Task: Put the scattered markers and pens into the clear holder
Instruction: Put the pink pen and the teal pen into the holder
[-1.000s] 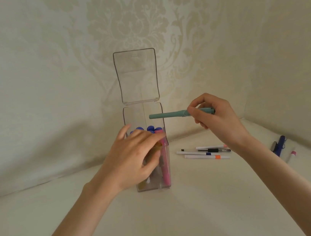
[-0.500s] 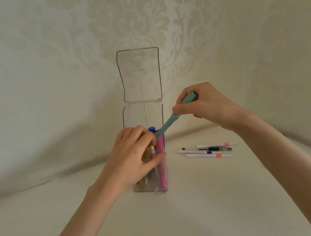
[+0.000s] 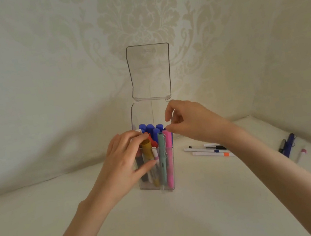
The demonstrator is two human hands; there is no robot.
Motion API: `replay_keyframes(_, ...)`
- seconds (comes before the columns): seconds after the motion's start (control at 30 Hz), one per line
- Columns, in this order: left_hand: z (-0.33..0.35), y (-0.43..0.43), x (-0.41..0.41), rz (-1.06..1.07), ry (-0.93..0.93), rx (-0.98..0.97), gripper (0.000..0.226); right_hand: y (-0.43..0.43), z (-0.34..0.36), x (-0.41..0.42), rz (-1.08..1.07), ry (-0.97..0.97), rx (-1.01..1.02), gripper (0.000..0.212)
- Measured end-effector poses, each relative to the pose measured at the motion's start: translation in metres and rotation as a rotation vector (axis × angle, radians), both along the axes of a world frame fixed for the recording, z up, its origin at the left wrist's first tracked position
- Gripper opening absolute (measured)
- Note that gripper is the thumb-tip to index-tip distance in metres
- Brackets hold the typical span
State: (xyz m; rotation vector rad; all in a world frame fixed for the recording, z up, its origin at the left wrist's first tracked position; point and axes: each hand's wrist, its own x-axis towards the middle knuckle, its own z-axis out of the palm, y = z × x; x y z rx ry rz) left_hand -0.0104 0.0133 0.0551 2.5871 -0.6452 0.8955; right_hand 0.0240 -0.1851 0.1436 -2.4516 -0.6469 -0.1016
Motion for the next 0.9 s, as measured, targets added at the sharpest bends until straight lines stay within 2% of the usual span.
replay_keyframes(0.07,-0.001,0.000,-0.001,-0.012,-0.007,-0.079,0.058,0.001,-0.007,-0.006,-0.006,-0.097,0.009,0.007)
replay_keyframes(0.13,-0.003,-0.002,-0.001,-0.036,0.027,-0.326,0.067,-0.003,-0.015,-0.009,-0.121,-0.177,0.171,0.007)
replay_keyframes(0.17,-0.003,-0.002,-0.001,-0.041,0.101,-0.483,0.074,-0.007,-0.019,-0.008,-0.204,-0.183,0.266,0.011)
replay_keyframes(0.23,-0.003,-0.003,-0.002,-0.074,0.362,-0.722,0.085,-0.013,-0.030,-0.007,-0.254,-0.011,0.361,0.028)
replay_keyframes(0.27,-0.006,-0.003,-0.002,-0.110,0.478,-0.759,0.085,-0.014,-0.037,-0.009,-0.202,0.143,0.383,0.036)
replay_keyframes(0.33,-0.010,-0.007,-0.002,-0.150,0.554,-0.729,0.079,-0.011,-0.051,-0.013,-0.080,0.375,0.453,0.048)
replay_keyframes(0.43,-0.009,-0.021,0.000,-0.089,0.454,-0.735,0.078,-0.002,-0.057,-0.008,-0.072,0.429,0.605,0.053)
replay_keyframes(0.53,-0.010,-0.034,0.002,-0.044,0.369,-0.714,0.068,0.004,-0.055,-0.005,-0.099,0.415,0.685,0.044)
replay_keyframes(0.77,-0.029,-0.042,0.000,0.016,0.269,-0.649,0.078,-0.007,-0.068,-0.008,-0.038,0.401,0.684,0.050)
replay_keyframes(0.83,-0.024,-0.048,-0.009,0.109,0.136,-0.595,0.084,-0.014,-0.074,-0.004,-0.052,0.381,0.621,0.050)
replay_keyframes(0.9,-0.017,-0.056,-0.018,0.090,-0.118,-0.500,0.071,-0.032,-0.080,-0.001,-0.120,0.345,0.595,0.046)
